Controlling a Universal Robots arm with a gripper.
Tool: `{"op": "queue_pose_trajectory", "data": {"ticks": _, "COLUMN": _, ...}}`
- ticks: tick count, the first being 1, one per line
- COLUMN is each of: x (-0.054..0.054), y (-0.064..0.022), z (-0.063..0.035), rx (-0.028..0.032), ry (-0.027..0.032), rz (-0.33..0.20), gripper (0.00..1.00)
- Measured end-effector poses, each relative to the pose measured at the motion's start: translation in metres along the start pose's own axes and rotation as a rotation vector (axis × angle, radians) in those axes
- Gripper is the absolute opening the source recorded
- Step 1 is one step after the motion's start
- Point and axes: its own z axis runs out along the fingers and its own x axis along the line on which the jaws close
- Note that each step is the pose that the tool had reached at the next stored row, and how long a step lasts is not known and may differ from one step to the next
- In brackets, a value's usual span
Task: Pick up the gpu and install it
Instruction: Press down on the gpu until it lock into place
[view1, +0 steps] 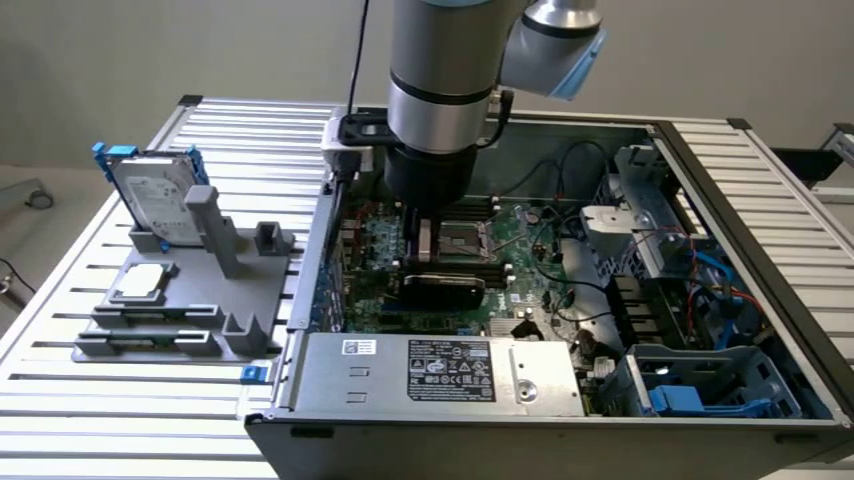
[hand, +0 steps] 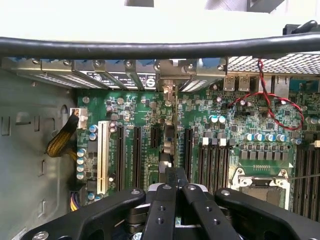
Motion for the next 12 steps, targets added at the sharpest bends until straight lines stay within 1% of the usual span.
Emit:
{"op": "queue_pose_trajectory", "data": {"ticks": 3, "x": 0.0001, "y": 0.0, "z": 0.0, "rx": -0.0002, "ry": 0.0005, "rz": 0.0, "gripper": 0.11}}
{"op": "queue_pose_trajectory", "data": {"ticks": 8, "x": -0.0009, "y": 0.0005, "z": 0.0016, "rx": 0.0009, "ry": -0.002, "rz": 0.0, "gripper": 0.11}}
{"op": "queue_pose_trajectory", "data": {"ticks": 12, "x": -0.0022, "y": 0.0008, "z": 0.0024, "rx": 0.0011, "ry": -0.0025, "rz": -0.001, "gripper": 0.11}}
